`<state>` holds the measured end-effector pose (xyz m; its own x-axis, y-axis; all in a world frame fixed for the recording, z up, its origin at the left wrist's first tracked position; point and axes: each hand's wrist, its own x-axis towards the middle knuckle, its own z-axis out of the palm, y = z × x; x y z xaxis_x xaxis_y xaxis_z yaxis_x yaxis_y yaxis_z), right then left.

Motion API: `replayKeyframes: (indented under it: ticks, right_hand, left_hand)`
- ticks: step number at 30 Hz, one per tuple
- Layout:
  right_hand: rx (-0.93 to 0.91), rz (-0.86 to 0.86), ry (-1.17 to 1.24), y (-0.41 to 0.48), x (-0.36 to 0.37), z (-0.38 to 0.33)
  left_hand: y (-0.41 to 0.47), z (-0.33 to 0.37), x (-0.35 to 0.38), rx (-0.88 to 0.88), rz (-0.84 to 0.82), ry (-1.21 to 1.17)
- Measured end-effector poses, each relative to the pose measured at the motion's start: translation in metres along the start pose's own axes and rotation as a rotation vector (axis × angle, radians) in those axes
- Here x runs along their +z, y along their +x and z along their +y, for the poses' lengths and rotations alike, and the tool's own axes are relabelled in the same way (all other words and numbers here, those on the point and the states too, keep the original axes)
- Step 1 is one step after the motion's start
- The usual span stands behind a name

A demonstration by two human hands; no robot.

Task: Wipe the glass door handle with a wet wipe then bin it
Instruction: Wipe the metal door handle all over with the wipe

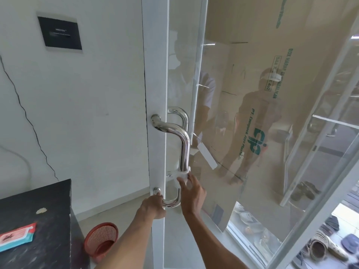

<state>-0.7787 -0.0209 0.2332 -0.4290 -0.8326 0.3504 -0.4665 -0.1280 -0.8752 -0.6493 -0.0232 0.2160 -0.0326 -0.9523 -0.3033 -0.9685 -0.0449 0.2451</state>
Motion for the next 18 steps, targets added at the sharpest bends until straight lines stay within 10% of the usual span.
replayKeyframes:
  ticks: [11, 18]
  right_hand:
    - [-0.218, 0.152, 0.126, 0.059, -0.005, -0.081]
    - [-0.190, 0.028, 0.039, 0.036, 0.011, -0.032]
  left_hand:
    - [0.006, 0.006, -0.012, 0.016, 0.078, 0.092]
    - [0.033, -0.008, -0.046, 0.128, 0.582, -0.017]
